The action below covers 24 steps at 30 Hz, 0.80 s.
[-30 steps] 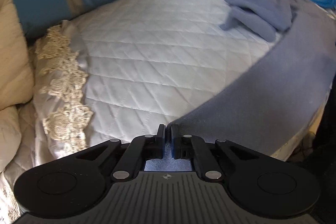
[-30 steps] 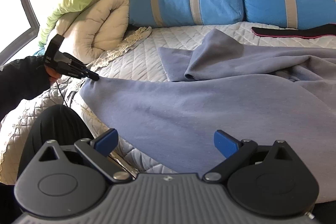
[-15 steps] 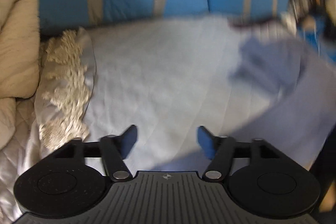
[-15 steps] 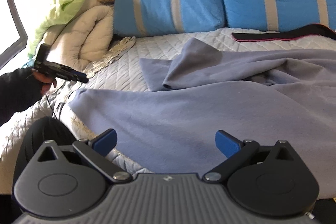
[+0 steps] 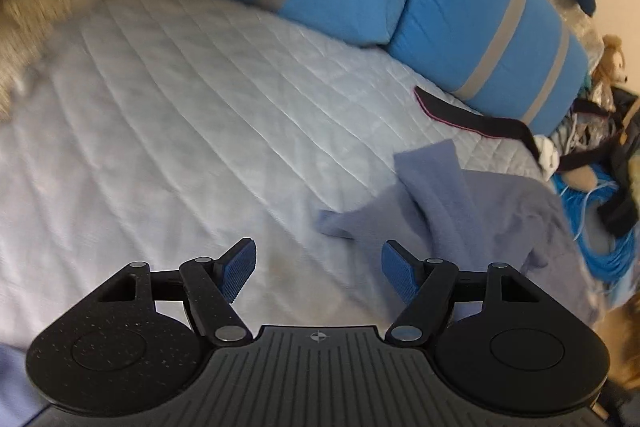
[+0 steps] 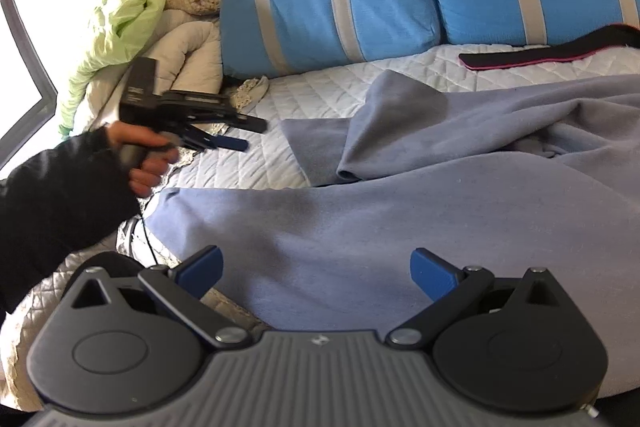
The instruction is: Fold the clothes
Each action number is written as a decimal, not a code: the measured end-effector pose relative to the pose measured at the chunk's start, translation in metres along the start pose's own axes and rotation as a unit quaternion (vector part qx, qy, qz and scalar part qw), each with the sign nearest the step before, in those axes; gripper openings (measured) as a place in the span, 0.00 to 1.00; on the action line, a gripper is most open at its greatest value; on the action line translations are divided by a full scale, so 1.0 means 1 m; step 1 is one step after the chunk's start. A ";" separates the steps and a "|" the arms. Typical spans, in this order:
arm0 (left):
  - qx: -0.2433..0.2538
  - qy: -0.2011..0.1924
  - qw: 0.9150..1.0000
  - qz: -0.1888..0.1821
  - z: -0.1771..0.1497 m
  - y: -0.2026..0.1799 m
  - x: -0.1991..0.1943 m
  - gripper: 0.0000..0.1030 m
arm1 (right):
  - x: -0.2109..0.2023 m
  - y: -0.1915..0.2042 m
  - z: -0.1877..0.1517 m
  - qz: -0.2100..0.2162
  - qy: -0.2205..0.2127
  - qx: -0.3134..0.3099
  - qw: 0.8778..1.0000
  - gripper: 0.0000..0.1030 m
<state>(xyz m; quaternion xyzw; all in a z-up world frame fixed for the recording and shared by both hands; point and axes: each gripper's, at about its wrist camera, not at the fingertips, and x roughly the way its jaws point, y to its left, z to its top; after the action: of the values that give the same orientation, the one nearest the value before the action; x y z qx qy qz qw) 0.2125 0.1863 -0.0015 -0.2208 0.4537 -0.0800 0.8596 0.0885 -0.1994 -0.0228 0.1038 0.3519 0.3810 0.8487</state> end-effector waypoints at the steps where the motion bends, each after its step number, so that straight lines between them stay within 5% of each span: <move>1: -0.010 0.004 1.000 -0.006 -0.001 -0.001 0.008 0.67 | 0.001 -0.001 0.000 0.000 0.001 0.002 1.000 1.00; 7: -0.066 -0.014 0.998 -0.022 -0.012 -0.004 0.025 0.59 | 0.007 -0.005 0.000 -0.003 0.011 0.004 1.000 1.00; 10: -0.079 -0.002 0.996 -0.032 -0.009 -0.004 0.029 0.33 | 0.011 -0.007 0.001 -0.003 0.015 0.005 1.000 1.00; 12: -0.079 0.007 0.996 -0.039 -0.006 -0.006 0.033 0.07 | 0.014 -0.009 0.001 -0.004 0.018 0.010 1.000 1.00; 24: -0.027 -0.026 0.999 0.001 0.029 -0.006 -0.027 0.05 | 0.009 -0.008 0.000 -0.004 0.024 0.008 1.000 1.00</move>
<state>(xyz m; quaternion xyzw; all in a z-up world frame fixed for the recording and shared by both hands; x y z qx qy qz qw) 0.2209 0.1988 0.0356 -0.2455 0.4337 -0.0614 0.8648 0.0977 -0.1981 -0.0310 0.1003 0.3754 0.3773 0.8406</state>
